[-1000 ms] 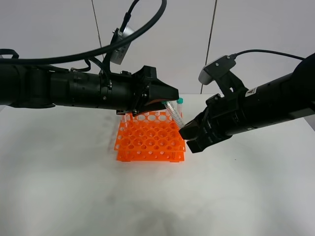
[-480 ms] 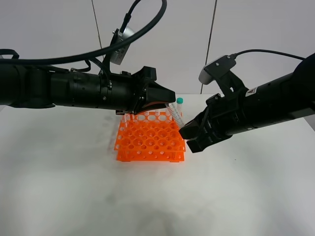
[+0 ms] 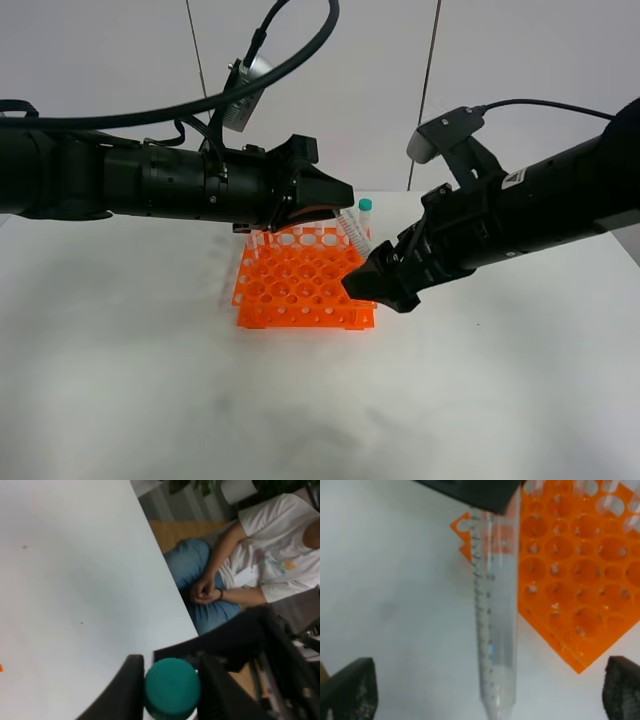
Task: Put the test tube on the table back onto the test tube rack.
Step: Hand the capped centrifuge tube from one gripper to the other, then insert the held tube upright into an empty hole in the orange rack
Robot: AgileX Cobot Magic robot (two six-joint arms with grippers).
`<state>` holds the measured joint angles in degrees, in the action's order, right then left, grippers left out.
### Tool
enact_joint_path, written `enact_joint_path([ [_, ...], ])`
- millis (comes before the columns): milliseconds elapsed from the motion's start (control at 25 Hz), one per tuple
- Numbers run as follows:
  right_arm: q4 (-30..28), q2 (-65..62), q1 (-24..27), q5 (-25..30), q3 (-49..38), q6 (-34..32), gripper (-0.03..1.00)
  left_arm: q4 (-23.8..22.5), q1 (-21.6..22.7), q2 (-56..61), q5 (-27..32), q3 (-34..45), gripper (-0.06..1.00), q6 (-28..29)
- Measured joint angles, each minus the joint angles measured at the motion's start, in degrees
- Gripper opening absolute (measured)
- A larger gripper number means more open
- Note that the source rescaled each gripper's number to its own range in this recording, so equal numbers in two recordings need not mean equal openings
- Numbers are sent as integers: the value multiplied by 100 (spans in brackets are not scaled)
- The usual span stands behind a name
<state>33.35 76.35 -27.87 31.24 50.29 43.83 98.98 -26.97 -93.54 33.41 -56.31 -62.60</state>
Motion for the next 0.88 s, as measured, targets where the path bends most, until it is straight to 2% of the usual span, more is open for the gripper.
enact_joint_path([
  [120,-534,-33,0,445,518,-651,100,0,0,0,-182,0,0,0],
  [280,-1617,-33,25,1174,1341,-1645,100,0,0,0,-282,0,0,0],
  [400,-2224,44,298,1725,1754,-2298,100,0,0,0,-282,0,0,0],
  [520,-2527,296,826,2323,2049,-2878,100,0,0,0,-282,0,0,0],
  [760,-2830,979,1784,3550,2483,-3437,100,0,0,0,-272,0,0,0],
  [880,-3044,1070,2117,3787,2544,-3709,100,0,0,0,-262,0,0,0],
])
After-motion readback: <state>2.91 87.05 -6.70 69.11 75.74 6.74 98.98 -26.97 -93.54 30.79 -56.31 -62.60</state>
